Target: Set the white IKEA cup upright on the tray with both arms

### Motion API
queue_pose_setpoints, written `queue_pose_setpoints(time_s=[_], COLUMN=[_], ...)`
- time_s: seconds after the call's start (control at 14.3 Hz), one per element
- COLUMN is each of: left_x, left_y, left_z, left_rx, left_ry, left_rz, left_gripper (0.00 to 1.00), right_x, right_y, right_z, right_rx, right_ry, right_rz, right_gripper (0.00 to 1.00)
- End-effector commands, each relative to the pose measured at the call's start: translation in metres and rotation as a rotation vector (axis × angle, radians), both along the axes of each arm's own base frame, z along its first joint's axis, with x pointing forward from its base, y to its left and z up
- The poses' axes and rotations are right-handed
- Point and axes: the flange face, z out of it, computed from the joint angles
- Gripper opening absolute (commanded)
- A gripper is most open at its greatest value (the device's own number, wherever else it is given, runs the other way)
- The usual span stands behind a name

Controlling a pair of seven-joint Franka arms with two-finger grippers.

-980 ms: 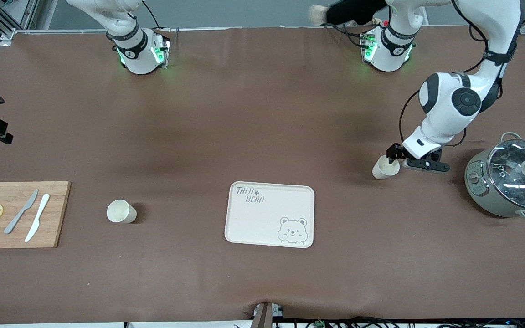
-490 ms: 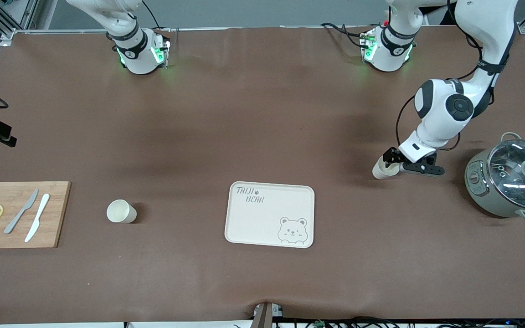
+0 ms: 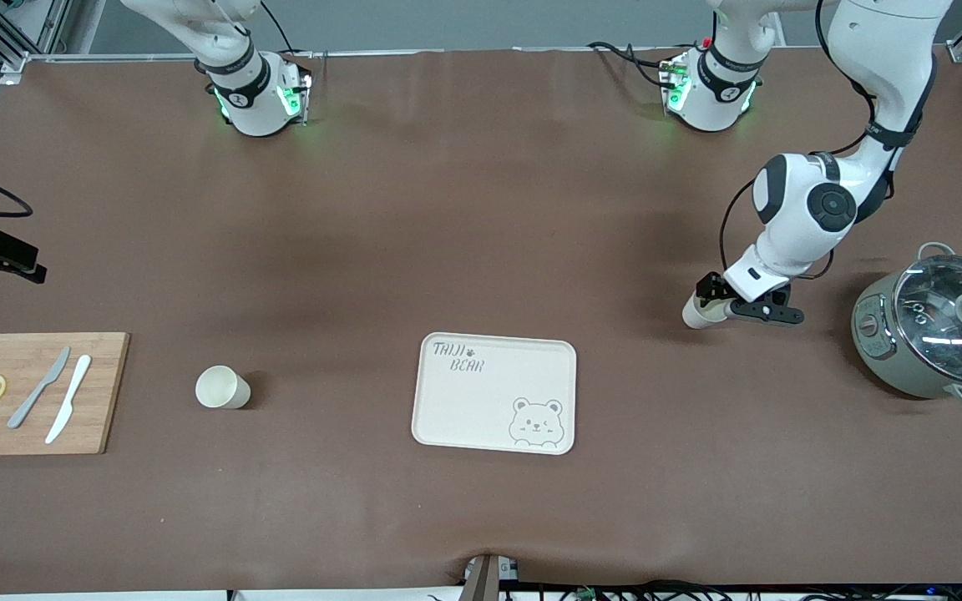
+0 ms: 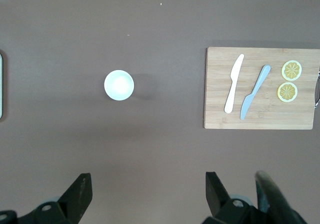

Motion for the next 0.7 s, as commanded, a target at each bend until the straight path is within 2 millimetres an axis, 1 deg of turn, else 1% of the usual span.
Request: queue_pose_setpoints(time_s=[0.0, 0.14, 0.35, 0.42, 0.49, 0.56, 0.63], left_x=[0.001, 0.001, 0.0, 0.0, -0.001, -0.001, 0.0], left_y=[0.001, 0.0, 0.001, 0.0, 0.002, 0.001, 0.001], left_z=[-0.003, -0.005, -0.006, -0.006, -0.007, -0.008, -0.006], left_rx=[0.0, -0.001, -0.001, -0.003, -0.001, -0.001, -0.001], left_ry=[-0.009, -0.006, -0.004, -0.002, 0.0, 0.0, -0.003], left_rz=[-0.025, -0.027, -0.025, -0.004, -0.019, -0.024, -0.024], left_gripper=[1.0, 1.0, 1.0, 0.43, 0.0, 0.0, 0.0], right_x=[0.0, 0.0, 0.004, 0.008, 0.011, 0.015, 0.019], right_y=[-0.003, -0.001, 0.006, 0.008, 0.011, 0.018, 0.02], right_z=[0.006, 0.004, 0.005, 0.002, -0.006, -0.01, -0.017], right_rx=[0.007, 0.008, 0.004, 0.005, 0.009, 0.019, 0.022], right_ry=[-0.011, 0.0, -0.033, -0.044, -0.035, -0.031, -0.028], right_rz=[-0.013, -0.007, 0.006, 0.026, 0.046, 0.056, 0.053], right_gripper=[1.0, 1.0, 1.0, 1.0, 1.0, 1.0, 1.0])
